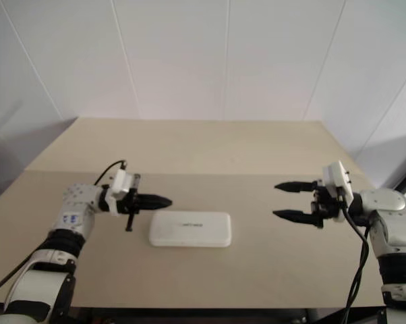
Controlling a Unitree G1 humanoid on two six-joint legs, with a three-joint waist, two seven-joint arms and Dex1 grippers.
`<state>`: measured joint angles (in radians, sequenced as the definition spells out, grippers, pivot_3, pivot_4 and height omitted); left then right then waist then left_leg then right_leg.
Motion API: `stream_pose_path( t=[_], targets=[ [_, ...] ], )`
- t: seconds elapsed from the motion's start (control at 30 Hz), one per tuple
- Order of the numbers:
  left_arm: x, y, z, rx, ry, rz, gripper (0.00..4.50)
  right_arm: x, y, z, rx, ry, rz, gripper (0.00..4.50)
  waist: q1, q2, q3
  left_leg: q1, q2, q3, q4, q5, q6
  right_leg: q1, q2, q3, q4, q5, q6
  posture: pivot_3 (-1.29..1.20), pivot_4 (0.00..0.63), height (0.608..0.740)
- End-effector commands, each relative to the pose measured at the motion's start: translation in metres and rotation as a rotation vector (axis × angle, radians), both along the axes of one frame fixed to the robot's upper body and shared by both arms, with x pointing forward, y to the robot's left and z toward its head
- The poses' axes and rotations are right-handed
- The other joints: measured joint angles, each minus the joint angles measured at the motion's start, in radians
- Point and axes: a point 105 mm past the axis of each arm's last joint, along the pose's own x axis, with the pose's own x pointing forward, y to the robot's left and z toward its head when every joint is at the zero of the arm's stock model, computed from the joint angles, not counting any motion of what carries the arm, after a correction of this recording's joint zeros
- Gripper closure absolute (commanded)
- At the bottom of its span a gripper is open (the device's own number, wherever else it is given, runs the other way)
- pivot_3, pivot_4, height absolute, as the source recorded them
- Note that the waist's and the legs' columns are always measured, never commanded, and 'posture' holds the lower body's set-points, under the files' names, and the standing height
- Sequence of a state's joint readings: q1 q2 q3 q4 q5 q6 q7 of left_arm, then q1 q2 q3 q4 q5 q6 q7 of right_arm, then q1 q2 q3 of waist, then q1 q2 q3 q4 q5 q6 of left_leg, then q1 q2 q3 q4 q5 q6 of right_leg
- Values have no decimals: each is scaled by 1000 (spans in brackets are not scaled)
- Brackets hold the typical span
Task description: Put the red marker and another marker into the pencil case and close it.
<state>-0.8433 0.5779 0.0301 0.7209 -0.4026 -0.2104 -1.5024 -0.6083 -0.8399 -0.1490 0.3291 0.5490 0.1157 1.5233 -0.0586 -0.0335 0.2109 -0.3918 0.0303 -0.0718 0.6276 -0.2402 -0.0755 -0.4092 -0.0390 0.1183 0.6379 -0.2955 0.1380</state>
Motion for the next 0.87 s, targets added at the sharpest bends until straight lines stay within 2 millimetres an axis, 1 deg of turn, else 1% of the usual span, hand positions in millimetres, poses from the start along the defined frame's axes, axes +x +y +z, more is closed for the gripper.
stream_pose_path(
  t=[0.03,0.2,0.3,0.37,0.57,0.67,0.87],
  targets=[
    [-20,18,8,4,-8,-81,3255,-6,4,11,-5,-41,49,0,-2,0,0,0,0,0,0,0,0,0,0,0,0,0,0,0,150,740],
    [-27,35,0,23,-5,-41,1652,-4,4,12,7,-48,28,0,3,1,0,0,0,0,0,0,0,0,0,0,0,0,0,0,150,740],
    [-29,41,0,4,-30,-22,699,-2,5,12,25,-48,10,0,5,1,0,0,0,0,0,0,0,1,0,0,0,0,0,0,150,740],
    [-30,40,-1,-1,-32,-22,57,-3,3,10,29,-41,6,0,5,1,0,0,0,0,0,0,0,1,0,0,-1,0,0,0,150,740],
    [-39,48,-10,-22,6,22,23,-13,14,5,51,-23,14,0,1,1,1,0,0,0,-2,0,0,0,-1,-1,-1,-1,-1,0,150,740],
    [-39,49,-14,-17,24,24,23,-18,18,4,67,-18,12,0,3,1,1,0,0,0,-2,0,0,0,0,-1,0,-1,-1,0,150,740],
    [-37,48,-14,-20,9,34,23,-24,23,3,94,-19,-2,0,4,1,1,0,0,0,0,0,0,1,-1,-1,-1,-1,-1,0,150,740]
  ],
)
